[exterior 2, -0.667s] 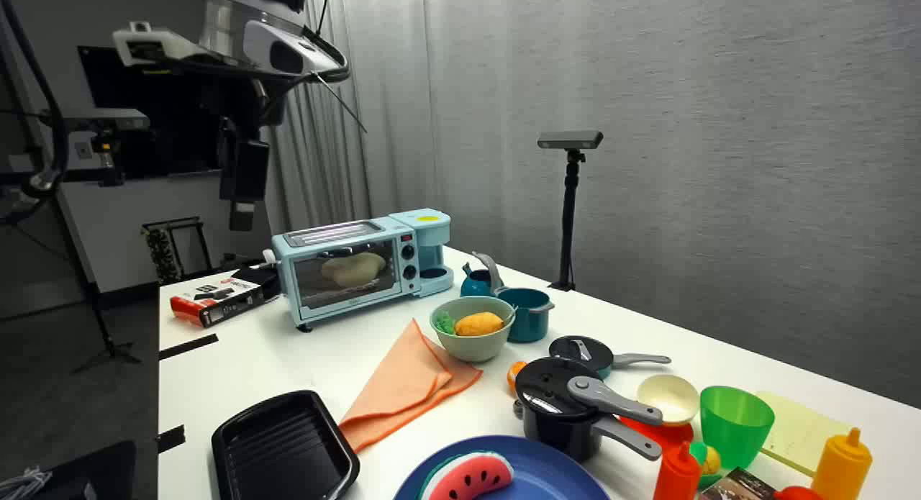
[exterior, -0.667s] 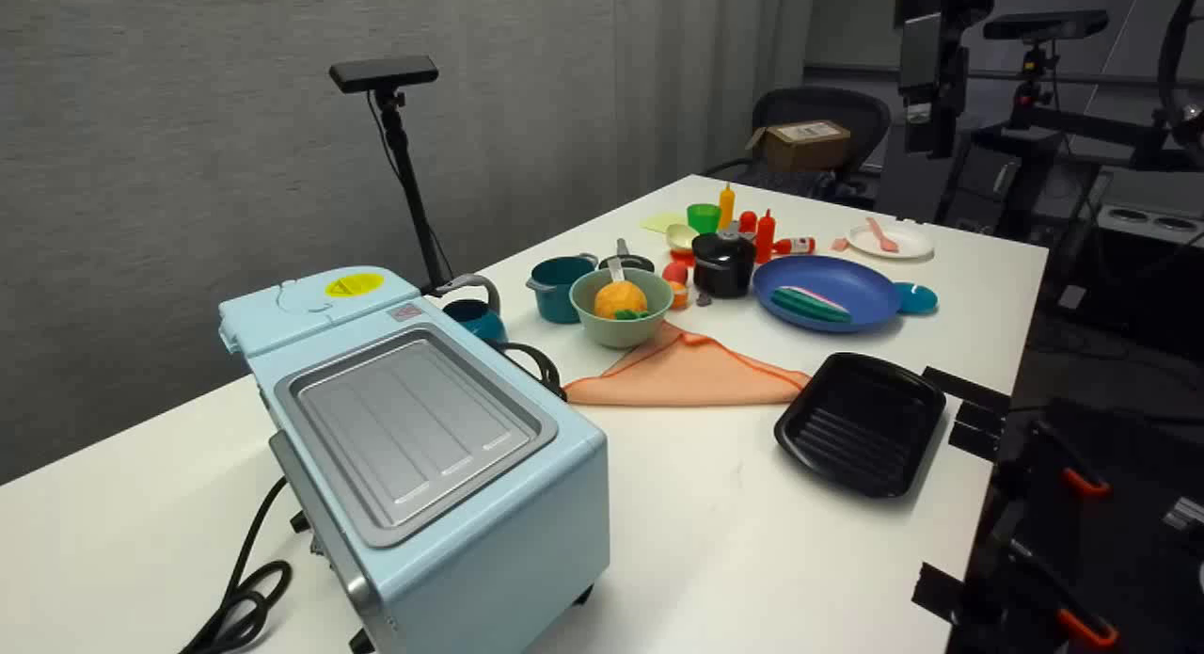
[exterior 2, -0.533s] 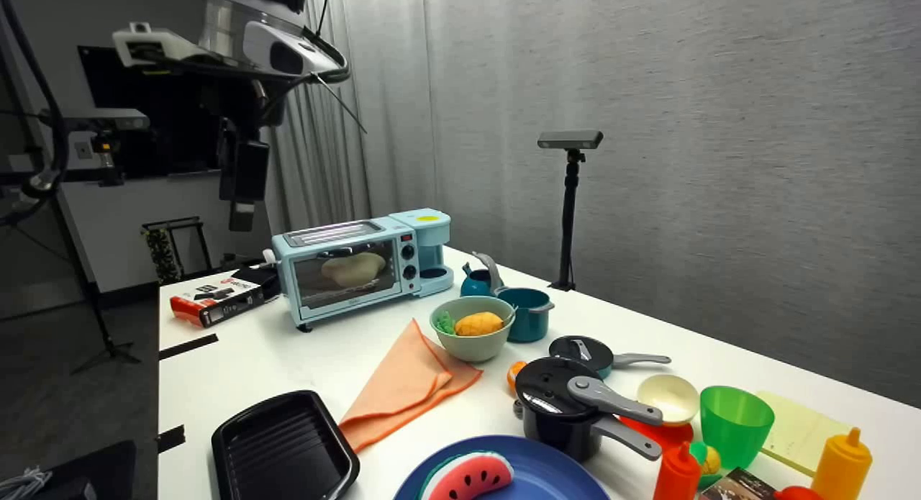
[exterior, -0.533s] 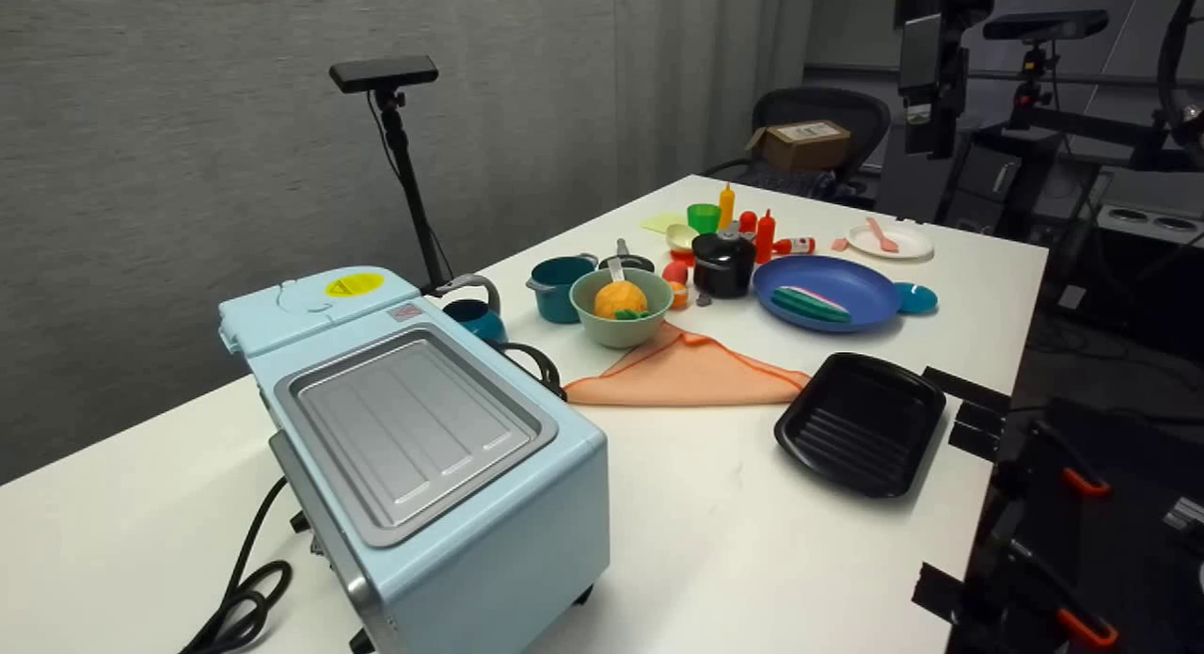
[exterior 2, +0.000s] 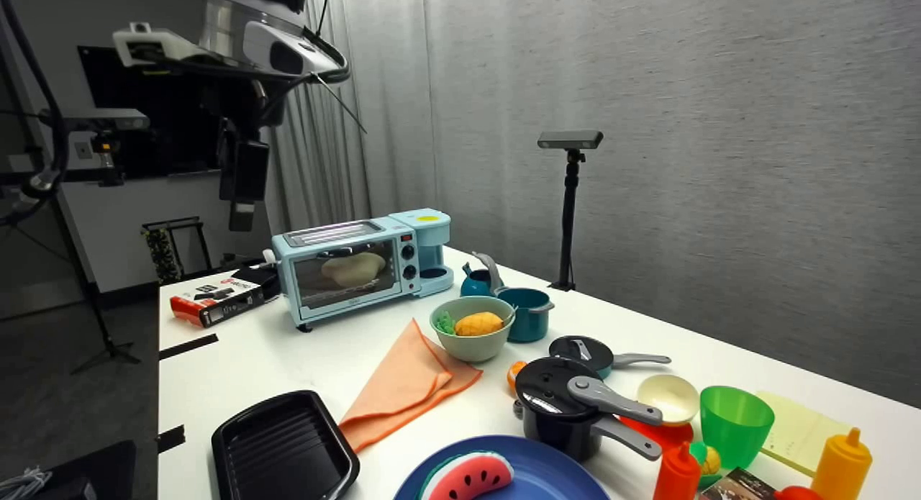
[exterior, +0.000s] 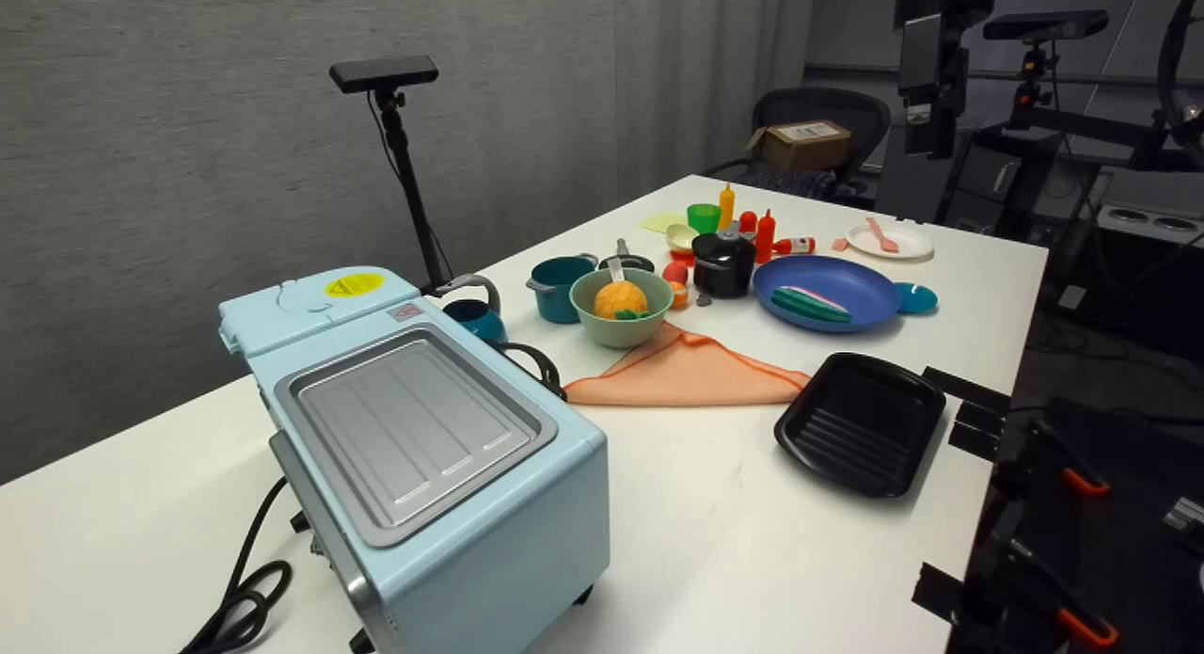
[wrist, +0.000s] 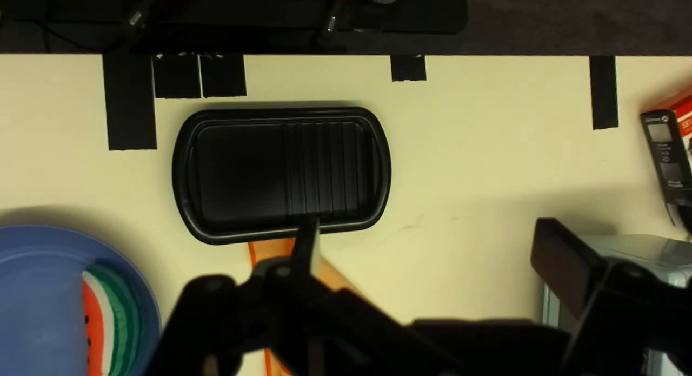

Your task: Unfold the towel on the table

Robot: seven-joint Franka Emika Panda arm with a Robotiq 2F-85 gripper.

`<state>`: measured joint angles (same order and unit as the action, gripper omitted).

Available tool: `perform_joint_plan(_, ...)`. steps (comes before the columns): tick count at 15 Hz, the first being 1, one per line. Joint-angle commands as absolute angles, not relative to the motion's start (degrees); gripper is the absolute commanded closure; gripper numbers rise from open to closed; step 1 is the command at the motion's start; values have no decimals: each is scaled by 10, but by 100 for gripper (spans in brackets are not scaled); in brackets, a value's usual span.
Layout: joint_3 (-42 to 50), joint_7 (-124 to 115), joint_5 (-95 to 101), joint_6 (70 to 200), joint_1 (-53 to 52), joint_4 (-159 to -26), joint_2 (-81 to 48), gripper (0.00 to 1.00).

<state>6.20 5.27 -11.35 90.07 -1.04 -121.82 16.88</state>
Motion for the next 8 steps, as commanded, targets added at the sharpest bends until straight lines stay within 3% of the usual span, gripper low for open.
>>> perform_joint_plan(1, 52, 55, -116, 899, 1, -1217, 168, 0)
perform_joint_plan(8, 48, 24, -85, 1048, 18, -1234, 142, 0)
